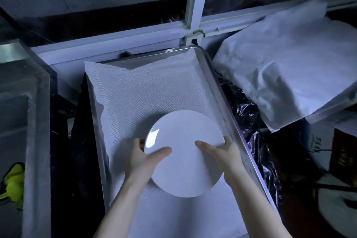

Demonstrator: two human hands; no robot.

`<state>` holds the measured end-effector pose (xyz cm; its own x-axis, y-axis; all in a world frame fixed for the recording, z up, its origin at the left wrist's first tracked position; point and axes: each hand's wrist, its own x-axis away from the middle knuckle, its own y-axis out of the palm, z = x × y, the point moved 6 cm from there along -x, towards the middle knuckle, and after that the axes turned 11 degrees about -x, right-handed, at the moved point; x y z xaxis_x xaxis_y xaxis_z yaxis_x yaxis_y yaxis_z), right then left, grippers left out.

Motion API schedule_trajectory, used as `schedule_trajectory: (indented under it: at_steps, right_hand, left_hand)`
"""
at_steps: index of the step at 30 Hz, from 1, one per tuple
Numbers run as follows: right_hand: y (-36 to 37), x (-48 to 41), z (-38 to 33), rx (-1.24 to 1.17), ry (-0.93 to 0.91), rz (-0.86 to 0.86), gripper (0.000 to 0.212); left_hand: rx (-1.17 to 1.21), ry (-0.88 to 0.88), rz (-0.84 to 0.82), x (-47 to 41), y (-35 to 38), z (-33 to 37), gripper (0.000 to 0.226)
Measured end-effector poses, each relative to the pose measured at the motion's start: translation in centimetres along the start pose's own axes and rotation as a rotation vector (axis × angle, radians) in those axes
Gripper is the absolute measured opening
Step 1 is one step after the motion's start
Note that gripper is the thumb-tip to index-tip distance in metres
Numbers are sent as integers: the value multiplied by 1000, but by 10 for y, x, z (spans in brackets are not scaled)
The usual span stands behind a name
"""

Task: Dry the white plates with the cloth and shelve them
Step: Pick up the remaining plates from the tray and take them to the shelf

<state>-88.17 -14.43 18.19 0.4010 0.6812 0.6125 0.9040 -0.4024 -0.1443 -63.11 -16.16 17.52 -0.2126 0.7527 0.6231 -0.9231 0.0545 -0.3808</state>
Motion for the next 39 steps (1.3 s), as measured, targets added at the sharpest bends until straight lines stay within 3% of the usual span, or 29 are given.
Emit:
schedule_trajectory:
  at_steps: [5,9,15,20,28,32,39]
  right_hand:
    - [-36,43,9,-184,-27,54,71]
    - [-87,86,18,-254,-103,159,63]
    - [-201,171,56,-383,-169,331,59]
    - [-318,272,140,-530,-163,555,57]
    - [-464,481,316,-975,-213,1079,55]
    - [-485,578,397,-1176,-223,1377,57]
    - [-486,733,538,-1464,-145,1876,38]
  left_hand:
    - [140,62,-59,38,12,11,65]
    - [140,165,-157,83,46,25,65]
    - [39,297,-373,185,123,22,49]
    - [-149,456,-649,308,210,-7,60]
    - [-673,693,-1166,533,371,-117,51]
    - [-893,812,-1411,643,421,-189,53]
    - [-1164,880,-1780,832,464,-359,60]
